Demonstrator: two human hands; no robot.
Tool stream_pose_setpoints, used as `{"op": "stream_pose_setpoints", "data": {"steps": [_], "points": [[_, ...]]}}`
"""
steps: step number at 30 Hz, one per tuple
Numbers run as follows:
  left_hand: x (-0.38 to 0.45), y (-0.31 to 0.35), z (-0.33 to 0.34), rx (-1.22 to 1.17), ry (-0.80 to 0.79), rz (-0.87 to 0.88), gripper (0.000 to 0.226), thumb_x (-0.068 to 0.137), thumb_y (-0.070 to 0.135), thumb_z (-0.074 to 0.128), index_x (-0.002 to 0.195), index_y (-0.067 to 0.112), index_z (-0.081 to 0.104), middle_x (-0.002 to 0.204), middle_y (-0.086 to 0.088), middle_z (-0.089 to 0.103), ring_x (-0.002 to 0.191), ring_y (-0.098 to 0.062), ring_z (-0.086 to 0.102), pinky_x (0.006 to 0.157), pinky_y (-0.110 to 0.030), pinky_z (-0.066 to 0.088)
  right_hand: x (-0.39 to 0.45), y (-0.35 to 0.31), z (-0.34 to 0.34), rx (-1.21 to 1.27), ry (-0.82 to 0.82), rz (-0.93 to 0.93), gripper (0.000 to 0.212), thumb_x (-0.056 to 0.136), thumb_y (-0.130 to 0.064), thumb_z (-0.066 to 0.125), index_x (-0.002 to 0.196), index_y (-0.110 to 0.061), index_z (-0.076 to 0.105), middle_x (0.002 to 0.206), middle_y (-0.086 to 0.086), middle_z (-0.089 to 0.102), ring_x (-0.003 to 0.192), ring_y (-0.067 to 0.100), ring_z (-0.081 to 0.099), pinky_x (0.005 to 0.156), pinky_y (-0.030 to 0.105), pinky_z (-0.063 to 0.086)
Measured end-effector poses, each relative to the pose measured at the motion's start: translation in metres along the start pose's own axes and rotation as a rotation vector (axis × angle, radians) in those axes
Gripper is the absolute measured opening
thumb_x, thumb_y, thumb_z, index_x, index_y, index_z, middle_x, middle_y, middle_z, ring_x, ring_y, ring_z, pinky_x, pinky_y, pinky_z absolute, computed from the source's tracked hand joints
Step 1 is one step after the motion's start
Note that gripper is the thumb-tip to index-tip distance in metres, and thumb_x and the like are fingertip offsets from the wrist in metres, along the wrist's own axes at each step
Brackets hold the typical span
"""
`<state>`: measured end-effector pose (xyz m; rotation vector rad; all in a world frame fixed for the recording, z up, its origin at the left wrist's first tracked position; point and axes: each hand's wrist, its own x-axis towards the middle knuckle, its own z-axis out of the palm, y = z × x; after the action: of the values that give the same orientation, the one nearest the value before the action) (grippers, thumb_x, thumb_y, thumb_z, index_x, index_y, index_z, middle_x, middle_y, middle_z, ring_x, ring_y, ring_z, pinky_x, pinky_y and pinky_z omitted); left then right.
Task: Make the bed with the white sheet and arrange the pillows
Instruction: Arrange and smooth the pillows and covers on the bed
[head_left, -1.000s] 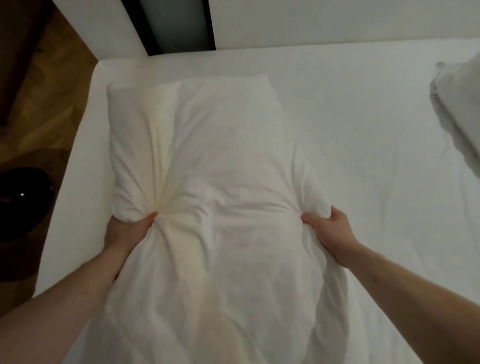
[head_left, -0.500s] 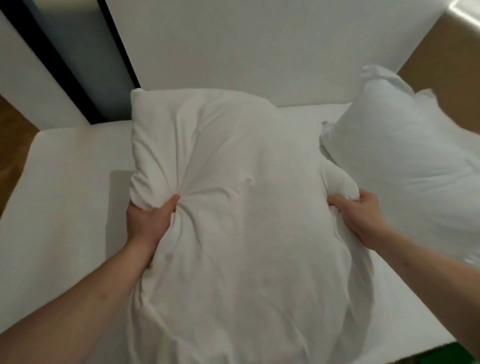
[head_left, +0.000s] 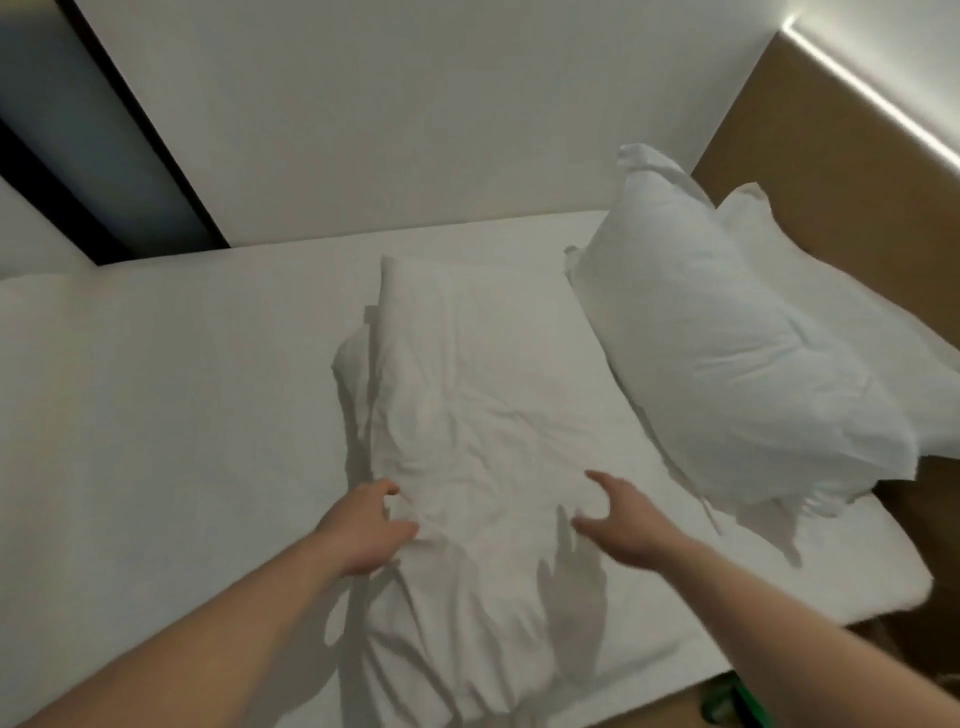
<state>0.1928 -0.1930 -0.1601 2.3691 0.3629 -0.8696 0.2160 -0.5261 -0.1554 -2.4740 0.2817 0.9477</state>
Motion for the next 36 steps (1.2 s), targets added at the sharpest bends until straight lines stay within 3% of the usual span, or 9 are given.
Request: {"op": "stream_pose_setpoints", "data": {"steps": [4, 8, 20, 25, 28, 36], "points": [[-0.064, 0.042, -0.013, 0.073, -0.015, 0.147, 0.064, 0.09, 0.046, 0.064, 0.148, 0.03, 0.043, 0.157, 0.011, 0.033, 0.14, -0.013, 0.041, 0.11, -0.026, 0.035, -0.076, -0.023, -0.006, 0.139, 0.001, -0.078, 0.078, 0.094, -0.039, 0.067, 0.161, -0.027, 0.028, 0.165, -0.003, 0.029, 0.148, 0.017, 0.036, 0.118, 0.031, 0.031], [-0.122, 0.069, -0.034, 0.082, 0.007, 0.246, 0.059, 0.09, 0.047, 0.062, 0.145, 0.035, 0.044, 0.161, 0.015, 0.025, 0.145, -0.012, 0.031, 0.116, -0.03, 0.032, -0.145, -0.036, -0.032, 0.291, 0.097, -0.068, 0.076, 0.094, -0.041, 0.066, 0.159, -0.034, 0.029, 0.164, -0.007, 0.031, 0.146, 0.017, 0.04, 0.117, 0.038, 0.038], [-0.231, 0.098, -0.08, 0.116, 0.107, 0.41, 0.058, 0.092, 0.049, 0.059, 0.145, 0.037, 0.042, 0.163, 0.015, 0.015, 0.149, -0.015, 0.022, 0.117, -0.034, 0.032, -0.267, -0.033, -0.085, 0.289, 0.278, -0.056, 0.078, 0.093, -0.043, 0.069, 0.159, -0.038, 0.028, 0.165, -0.009, 0.031, 0.147, 0.017, 0.039, 0.117, 0.043, 0.039], [-0.239, 0.118, -0.084, 0.188, 0.081, 0.399, 0.062, 0.091, 0.051, 0.058, 0.148, 0.038, 0.036, 0.166, 0.013, 0.007, 0.151, -0.016, 0.017, 0.119, -0.036, 0.031, -0.274, -0.011, -0.11, 0.185, 0.261, -0.052, 0.081, 0.093, -0.043, 0.068, 0.161, -0.033, 0.025, 0.166, -0.007, 0.028, 0.15, 0.015, 0.031, 0.12, 0.036, 0.03], [-0.234, 0.147, -0.08, 0.195, 0.089, 0.392, 0.065, 0.091, 0.052, 0.058, 0.15, 0.038, 0.034, 0.167, 0.012, 0.005, 0.152, -0.015, 0.016, 0.121, -0.036, 0.027, -0.264, 0.013, -0.135, 0.165, 0.273, -0.048, 0.081, 0.093, -0.044, 0.068, 0.16, -0.033, 0.025, 0.165, -0.007, 0.03, 0.149, 0.016, 0.034, 0.118, 0.036, 0.033], [-0.193, 0.257, -0.028, 0.189, 0.145, 0.285, 0.065, 0.091, 0.05, 0.059, 0.15, 0.037, 0.035, 0.167, 0.013, 0.004, 0.151, -0.015, 0.015, 0.119, -0.034, 0.027, -0.155, 0.121, -0.22, 0.096, 0.299, 0.009, 0.088, 0.09, -0.033, 0.072, 0.162, -0.02, 0.024, 0.166, 0.008, 0.026, 0.151, 0.029, 0.03, 0.122, 0.045, 0.03]]}}
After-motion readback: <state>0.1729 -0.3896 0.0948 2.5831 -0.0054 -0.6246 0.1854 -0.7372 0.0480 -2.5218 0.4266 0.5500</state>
